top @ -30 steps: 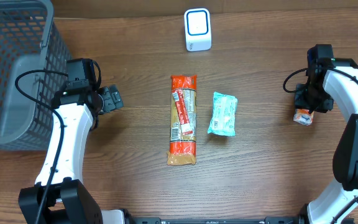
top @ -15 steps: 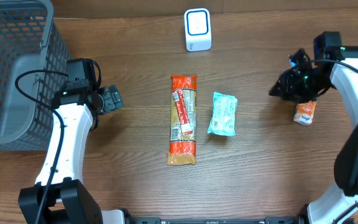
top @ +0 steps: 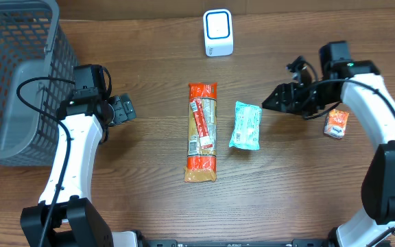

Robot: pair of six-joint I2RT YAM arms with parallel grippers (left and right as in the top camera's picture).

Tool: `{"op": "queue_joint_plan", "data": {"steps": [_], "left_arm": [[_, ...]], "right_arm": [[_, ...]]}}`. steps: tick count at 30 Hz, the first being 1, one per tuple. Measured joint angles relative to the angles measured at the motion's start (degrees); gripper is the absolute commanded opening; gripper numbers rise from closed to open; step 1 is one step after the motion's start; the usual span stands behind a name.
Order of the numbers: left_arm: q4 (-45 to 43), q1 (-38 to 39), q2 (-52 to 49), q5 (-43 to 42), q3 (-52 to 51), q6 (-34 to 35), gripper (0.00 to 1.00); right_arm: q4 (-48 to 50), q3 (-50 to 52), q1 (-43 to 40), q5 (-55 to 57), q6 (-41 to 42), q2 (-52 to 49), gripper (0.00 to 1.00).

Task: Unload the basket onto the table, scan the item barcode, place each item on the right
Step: 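Move the right gripper to the teal snack pack and grasp it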

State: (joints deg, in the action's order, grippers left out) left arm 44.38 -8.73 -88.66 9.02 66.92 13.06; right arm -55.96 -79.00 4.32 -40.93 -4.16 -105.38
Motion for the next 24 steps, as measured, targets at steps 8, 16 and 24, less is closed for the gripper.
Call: {"op": "queue_joint_plan", "data": {"steps": [8,16,24], "left_arm": [[0.0,0.0,0.0,0.0,0.0,0.0,1.0],[0.0,0.0,0.0,0.0,0.0,0.0,1.0],[0.0,0.0,0.0,0.0,0.0,0.0,1.0]], "right_arm": [[10.6,4.9,2.4,-0.7,5.9,0.0,0.72],[13.0,7.5,2.4,-1.1,8.7,0.0,0.62],[13.5,7.5,2.4,-3.8,9.0,0.0,0.61]]}}
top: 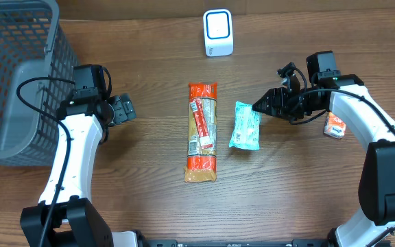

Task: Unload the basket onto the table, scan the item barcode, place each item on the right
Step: 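Move the right gripper to the teal snack pack and grasp it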

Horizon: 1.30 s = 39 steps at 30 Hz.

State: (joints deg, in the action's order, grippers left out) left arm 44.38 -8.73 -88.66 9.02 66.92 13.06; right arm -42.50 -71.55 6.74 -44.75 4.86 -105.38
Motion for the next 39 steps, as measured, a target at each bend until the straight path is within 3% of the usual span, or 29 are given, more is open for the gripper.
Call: {"op": "queue_joint_plan", "data": {"steps": [7,13,25,31,39], "left_arm": [[0.0,0.0,0.0,0.0,0.0,0.0,1.0],[0.0,0.0,0.0,0.0,0.0,0.0,1.0],[0.0,0.0,0.0,0.0,0.0,0.0,1.0],[0.0,0.0,0.0,0.0,0.0,0.0,1.0],[0.0,0.0,0.0,0.0,0.0,0.0,1.0]], "right_arm": [[3.7,3.2,0.0,-1.0,0.1,0.0,0.6],[6.6,4.2,0.0,-4.6,0.2,0.0,0.47],[8.2,5.4,0.0,-6.5,0.4,0.0,0.47],[10.5,6.9,0.0,-7.3,0.4,0.0,0.22],[12.9,7.0,0.0,-12.2,0.4,0.0,0.08]]}}
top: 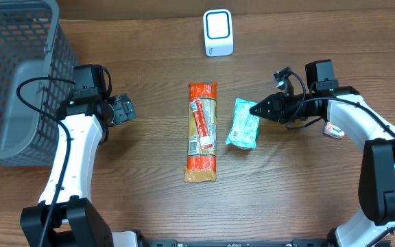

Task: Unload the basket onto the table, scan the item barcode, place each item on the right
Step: 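Move the right gripper to the teal snack pack and grasp it, then lift the teal pack and carry it toward the white scanner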

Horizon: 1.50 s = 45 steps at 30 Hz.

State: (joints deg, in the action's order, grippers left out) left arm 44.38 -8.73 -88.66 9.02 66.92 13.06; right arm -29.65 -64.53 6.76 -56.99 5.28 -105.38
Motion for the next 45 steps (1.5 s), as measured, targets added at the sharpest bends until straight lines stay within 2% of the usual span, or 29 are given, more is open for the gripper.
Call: {"op": "queue_joint_plan", "data": {"steps": [3,9,23,38,45], "left_arm": [[0.0,0.0,0.0,0.0,0.0,0.0,1.0],[0.0,0.0,0.0,0.0,0.0,0.0,0.99],[0.0,0.0,0.0,0.0,0.0,0.0,1.0],[0.0,0.0,0.0,0.0,0.0,0.0,1.0],[0.0,0.0,0.0,0.0,0.0,0.0,1.0]], "right_arm": [[0.0,0.0,0.0,-1.5,-0.1,0.0,0.04],[-0.6,0.1,0.0,-4.2,-0.2,0.9,0.04],[-11.7,0.2,0.0,-5.8,-0.4,20.3,0.04],[-14.8,0.2,0.0,-5.6,-0.4,21.0,0.04],[-14.5,0.2,0.0,-1.4,-0.5,21.0,0.03]]}}
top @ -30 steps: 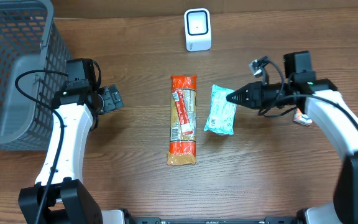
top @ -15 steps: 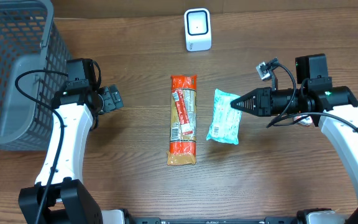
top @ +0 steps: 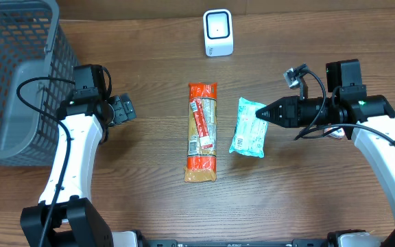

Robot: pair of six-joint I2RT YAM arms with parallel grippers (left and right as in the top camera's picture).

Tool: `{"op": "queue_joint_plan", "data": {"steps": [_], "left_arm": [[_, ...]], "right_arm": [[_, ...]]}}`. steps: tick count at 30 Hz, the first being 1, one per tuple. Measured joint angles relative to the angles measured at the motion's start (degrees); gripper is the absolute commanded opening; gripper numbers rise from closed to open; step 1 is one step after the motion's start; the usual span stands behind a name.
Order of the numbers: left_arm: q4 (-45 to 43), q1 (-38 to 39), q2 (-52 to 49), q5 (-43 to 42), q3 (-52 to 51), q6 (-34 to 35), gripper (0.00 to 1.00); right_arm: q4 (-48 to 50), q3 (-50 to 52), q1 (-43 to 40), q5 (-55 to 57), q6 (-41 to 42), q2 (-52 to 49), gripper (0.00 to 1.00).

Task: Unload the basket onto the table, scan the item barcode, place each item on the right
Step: 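Lift the teal pack and carry it toward the white scanner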

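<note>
A teal snack packet (top: 248,128) is right of centre, tilted, and looks raised a little off the wood. My right gripper (top: 262,114) pinches its upper right edge, shut on it. The white barcode scanner (top: 218,32) with a blue-ringed window stands at the far middle edge. A long orange package (top: 202,132) lies lengthwise at centre. My left gripper (top: 122,110) hangs at the left, apart from every item; its fingers show only as a dark block.
A grey mesh basket (top: 9,82) fills the far left corner beside the left arm. A small orange packet (top: 335,133) lies mostly hidden under the right arm. The table (top: 149,206) is brown wood.
My right gripper, then touching the teal packet's right edge, now holds that edge. The packet sits slightly to the right and nearer, and looks larger. The right arm's wrist has swung rightward. The left arm is unchanged.
My right gripper began to the right of the teal packet, near the small orange packet. It was then closer to the packet, then at its right edge with the packet nudged left. Now it grips the packet. The left arm stayed still throughout.
</note>
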State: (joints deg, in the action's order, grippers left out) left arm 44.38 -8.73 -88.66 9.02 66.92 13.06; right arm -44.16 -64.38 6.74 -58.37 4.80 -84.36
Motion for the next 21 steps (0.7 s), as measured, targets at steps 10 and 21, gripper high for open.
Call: {"op": "queue_joint_plan", "data": {"steps": [10,21], "left_arm": [[0.0,0.0,0.0,0.0,0.0,0.0,1.0],[0.0,0.0,0.0,0.0,0.0,0.0,1.0]], "right_arm": [[-10.2,-13.4,1.0,10.2,1.7,-0.1,0.03],[-29.1,-51.3,13.9,34.3,-3.7,-13.1,0.03]]}}
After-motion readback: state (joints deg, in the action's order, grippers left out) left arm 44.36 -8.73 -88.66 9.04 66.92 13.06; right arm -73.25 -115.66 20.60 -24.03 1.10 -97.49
